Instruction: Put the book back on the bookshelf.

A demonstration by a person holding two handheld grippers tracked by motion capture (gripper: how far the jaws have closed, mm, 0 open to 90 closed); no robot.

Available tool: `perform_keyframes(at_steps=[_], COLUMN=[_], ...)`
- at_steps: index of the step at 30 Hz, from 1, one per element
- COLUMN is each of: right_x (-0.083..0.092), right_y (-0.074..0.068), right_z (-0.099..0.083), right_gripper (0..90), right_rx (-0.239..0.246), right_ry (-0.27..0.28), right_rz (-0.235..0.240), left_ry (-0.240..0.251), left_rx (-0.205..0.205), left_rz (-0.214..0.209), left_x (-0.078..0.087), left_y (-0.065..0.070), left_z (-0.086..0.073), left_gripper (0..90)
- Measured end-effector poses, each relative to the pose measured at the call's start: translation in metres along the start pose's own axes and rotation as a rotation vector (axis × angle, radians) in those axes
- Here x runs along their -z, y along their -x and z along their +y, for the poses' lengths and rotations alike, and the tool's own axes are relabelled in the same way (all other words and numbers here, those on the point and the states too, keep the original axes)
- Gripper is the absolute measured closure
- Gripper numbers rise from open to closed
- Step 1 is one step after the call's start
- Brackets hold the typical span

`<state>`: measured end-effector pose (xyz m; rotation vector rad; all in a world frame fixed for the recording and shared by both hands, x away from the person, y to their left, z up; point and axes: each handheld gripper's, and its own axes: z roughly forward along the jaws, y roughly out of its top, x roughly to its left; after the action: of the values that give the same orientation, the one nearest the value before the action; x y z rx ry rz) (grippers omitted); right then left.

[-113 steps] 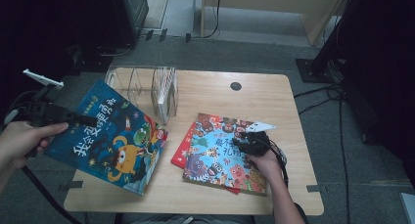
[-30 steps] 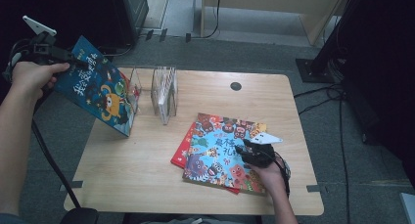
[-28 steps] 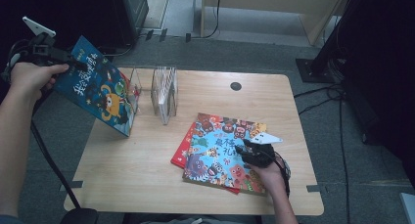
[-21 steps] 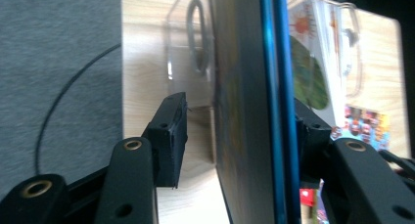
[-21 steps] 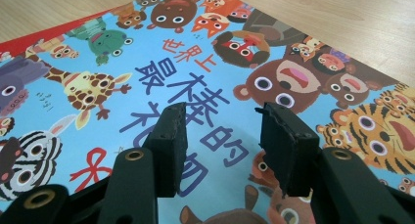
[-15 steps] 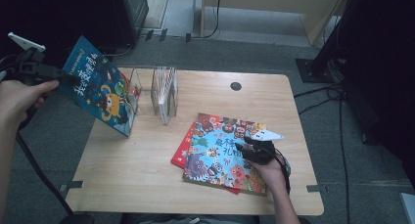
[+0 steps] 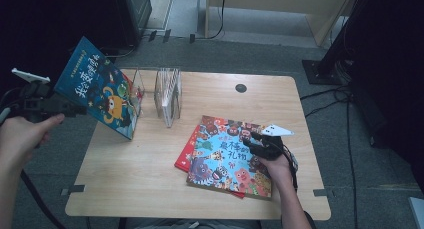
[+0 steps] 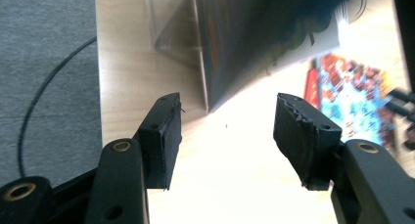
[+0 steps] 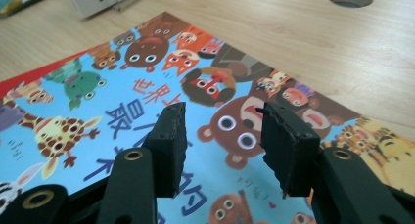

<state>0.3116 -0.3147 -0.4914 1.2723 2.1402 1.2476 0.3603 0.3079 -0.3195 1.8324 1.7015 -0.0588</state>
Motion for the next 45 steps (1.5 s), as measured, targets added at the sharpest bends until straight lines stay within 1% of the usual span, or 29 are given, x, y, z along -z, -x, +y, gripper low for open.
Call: perform_keyframes(at_steps=[2, 3, 4, 5, 7, 10, 12, 13, 15, 17, 19, 21, 24, 25, 26, 27, 28, 34, 36, 37, 39, 41, 43, 45], right_x=[0.000, -0.001, -0.002, -0.003, -0.004, -0.004, -0.004, -0.003, -0.004, -0.004, -0.004, -0.003, -0.001, -0.001, 0.000, 0.002, 0.002, 0.008, 0.011, 0.013, 0.016, 0.020, 0.024, 0.028], right_y=[0.004, 0.005, 0.007, 0.007, 0.009, 0.010, 0.010, 0.010, 0.010, 0.009, 0.009, 0.009, 0.010, 0.010, 0.010, 0.011, 0.010, 0.010, 0.010, 0.010, 0.011, 0.012, 0.013, 0.013], right_z=[0.001, 0.003, 0.005, 0.005, 0.006, 0.007, 0.007, 0.007, 0.007, 0.007, 0.007, 0.006, 0.004, 0.004, 0.003, 0.002, 0.001, -0.005, -0.008, -0.009, -0.013, -0.016, -0.020, -0.024], right_gripper=[52.5, 52.1, 52.0, 52.1, 52.2, 52.5, 52.6, 52.6, 52.5, 52.6, 52.6, 52.5, 52.6, 52.8, 52.9, 52.9, 52.9, 53.1, 53.2, 53.5, 53.7, 54.1, 55.6, 58.4], right_rx=[-0.012, -0.022, -0.024, -0.032, -0.032, -0.032, -0.035, -0.038, -0.032, -0.021, -0.016, -0.016, -0.017, -0.016, -0.020, -0.020, -0.022, -0.016, -0.020, -0.021, -0.025, -0.026, -0.032, -0.020], right_ry=[0.011, -0.009, -0.019, -0.016, -0.011, -0.009, -0.009, -0.009, -0.011, -0.017, -0.026, -0.031, -0.037, -0.033, -0.034, -0.034, -0.034, -0.046, -0.051, -0.050, -0.054, -0.055, -0.057, -0.062], right_rz=[-0.002, 0.001, 0.003, 0.000, -0.004, -0.005, -0.006, -0.006, -0.007, -0.010, -0.013, -0.015, -0.019, -0.021, -0.024, -0.025, -0.027, -0.039, -0.047, -0.051, -0.059, -0.069, -0.080, -0.091], left_ry=[0.009, 0.007, 0.008, 0.005, 0.008, 0.002, 0.017, 0.029, 0.023, 0.007, -0.002, -0.010, -0.019, -0.027, -0.040, -0.044, -0.057, -0.106, -0.125, -0.132, -0.139, -0.150, -0.159, -0.165], left_rx=[-0.012, -0.021, -0.021, -0.028, -0.040, -0.071, -0.108, -0.133, -0.136, -0.154, -0.162, -0.172, -0.189, -0.199, -0.222, -0.232, -0.247, -0.302, -0.323, -0.331, -0.340, -0.354, -0.367, -0.367], left_rz=[-0.024, -0.023, -0.026, -0.029, -0.036, -0.042, -0.032, -0.047, -0.065, -0.076, -0.077, -0.081, -0.113, -0.124, -0.131, -0.128, -0.130, -0.162, -0.164, -0.168, -0.192, -0.197, -0.190, -0.211], left_x=[-0.005, -0.006, -0.009, -0.012, -0.018, -0.030, -0.036, -0.039, -0.046, -0.058, -0.065, -0.077, -0.092, -0.099, -0.107, -0.112, -0.121, -0.157, -0.168, -0.173, -0.185, -0.194, -0.202, -0.209], left_y=[0.005, 0.007, 0.010, 0.013, 0.019, 0.029, 0.035, 0.039, 0.043, 0.050, 0.053, 0.059, 0.066, 0.070, 0.076, 0.079, 0.085, 0.106, 0.112, 0.115, 0.121, 0.125, 0.130, 0.135], left_z=[-0.011, -0.015, -0.019, -0.024, -0.031, -0.041, -0.045, -0.049, -0.052, -0.055, -0.056, -0.057, -0.058, -0.059, -0.060, -0.060, -0.061, -0.064, -0.065, -0.066, -0.067, -0.069, -0.069, -0.069], left_gripper=[44.2, 44.2, 44.2, 44.2, 44.2, 44.2, 45.0, 46.1, 46.3, 46.2, 46.1, 46.1, 46.0, 46.0, 46.1, 46.1, 46.2, 46.3, 46.3, 46.5, 46.5, 46.7, 46.7, 47.3])
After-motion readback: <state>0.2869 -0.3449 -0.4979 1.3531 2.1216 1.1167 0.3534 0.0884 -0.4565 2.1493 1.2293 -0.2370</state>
